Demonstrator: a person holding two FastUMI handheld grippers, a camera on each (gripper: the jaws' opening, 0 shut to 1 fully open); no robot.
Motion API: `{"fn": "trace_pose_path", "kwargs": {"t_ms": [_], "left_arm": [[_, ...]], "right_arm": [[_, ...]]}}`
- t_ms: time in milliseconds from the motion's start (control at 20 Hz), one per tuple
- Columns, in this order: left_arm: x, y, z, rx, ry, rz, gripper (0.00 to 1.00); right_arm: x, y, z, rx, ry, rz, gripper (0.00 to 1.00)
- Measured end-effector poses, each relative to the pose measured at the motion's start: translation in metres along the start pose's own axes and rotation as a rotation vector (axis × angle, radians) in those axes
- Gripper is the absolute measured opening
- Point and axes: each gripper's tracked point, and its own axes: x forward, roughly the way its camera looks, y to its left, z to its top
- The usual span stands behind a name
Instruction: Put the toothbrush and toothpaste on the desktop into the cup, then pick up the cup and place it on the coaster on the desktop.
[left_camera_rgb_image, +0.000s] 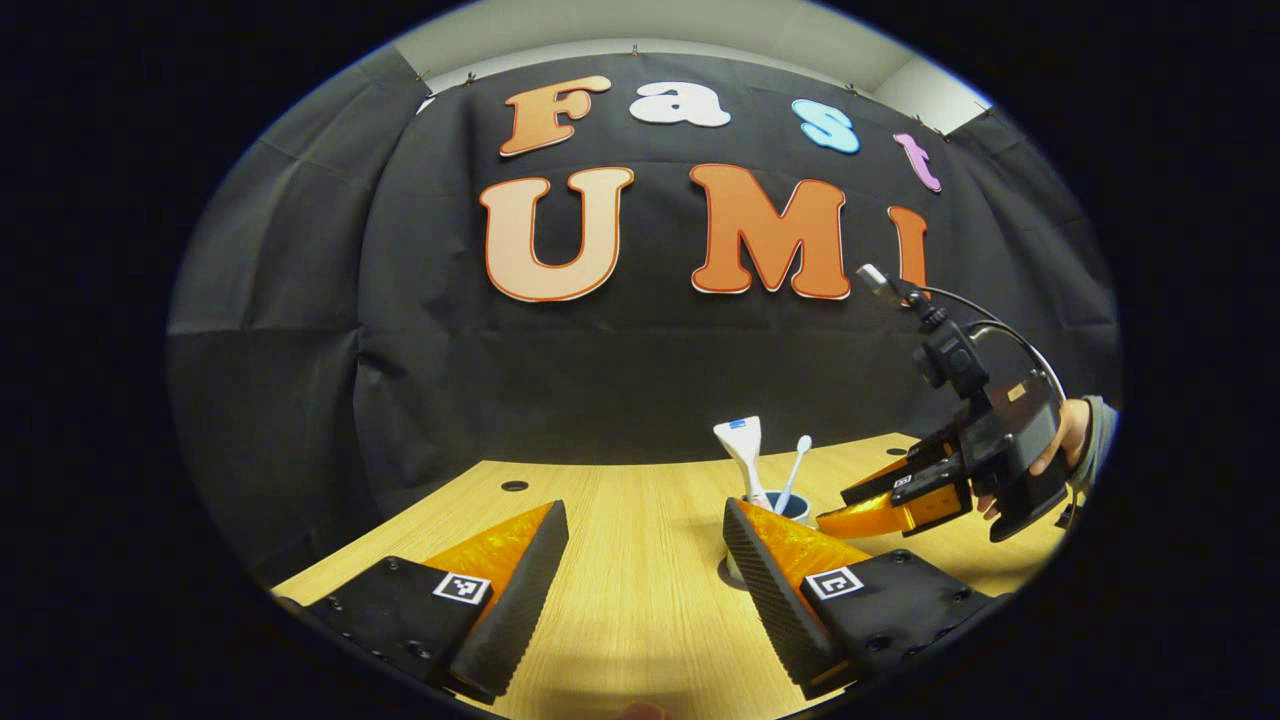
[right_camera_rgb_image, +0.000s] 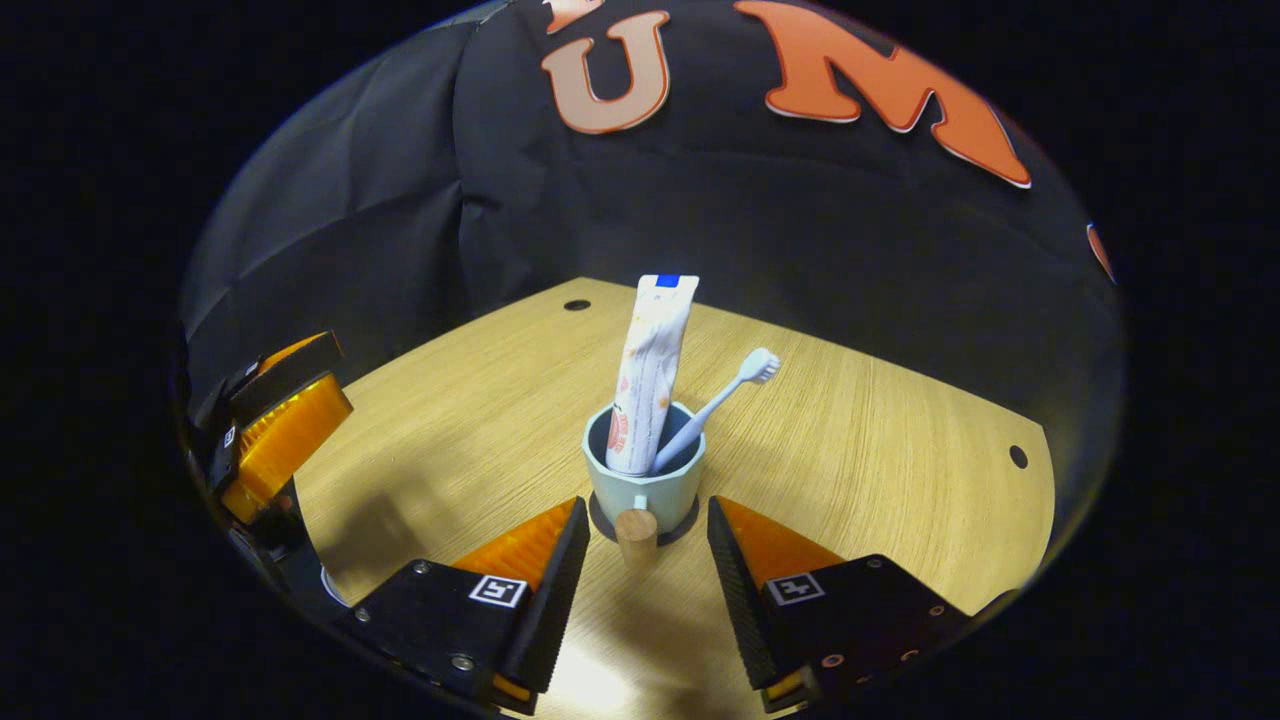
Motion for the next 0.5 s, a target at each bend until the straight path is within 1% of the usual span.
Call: {"fn": "trace_pose_path", "kwargs": {"t_ms": [50,100,250,300,350,400,500], "left_arm": [[0.001,-0.006,0.003,0.0,-0.004,-0.007,1.0],[0.001,-0.009,0.004,0.001,-0.006,-0.013,0.98],[0.004,-0.025,0.005,-0.004,-0.003,-0.026,0.98],[0.004,-0.032,0.007,-0.016,-0.005,-0.032,0.99],[0.004,-0.04,0.007,-0.028,-0.009,-0.041,0.98],[0.003,-0.047,0.007,-0.04,-0.01,-0.05,0.99],[0.005,-0.059,0.007,-0.053,-0.012,-0.065,0.99]], "right_arm": [[-0.003,-0.004,0.002,-0.002,-0.03,-0.014,0.74],[-0.006,-0.007,0.006,-0.004,-0.06,-0.03,0.76],[-0.024,-0.015,0.017,-0.006,-0.159,-0.056,0.78],[-0.034,-0.014,0.019,0.005,-0.194,-0.051,0.74],[-0.043,-0.015,0.021,0.01,-0.225,-0.051,0.75],[-0.05,-0.017,0.022,0.005,-0.254,-0.062,0.79],[-0.065,-0.029,0.025,-0.016,-0.308,-0.117,0.8]]}}
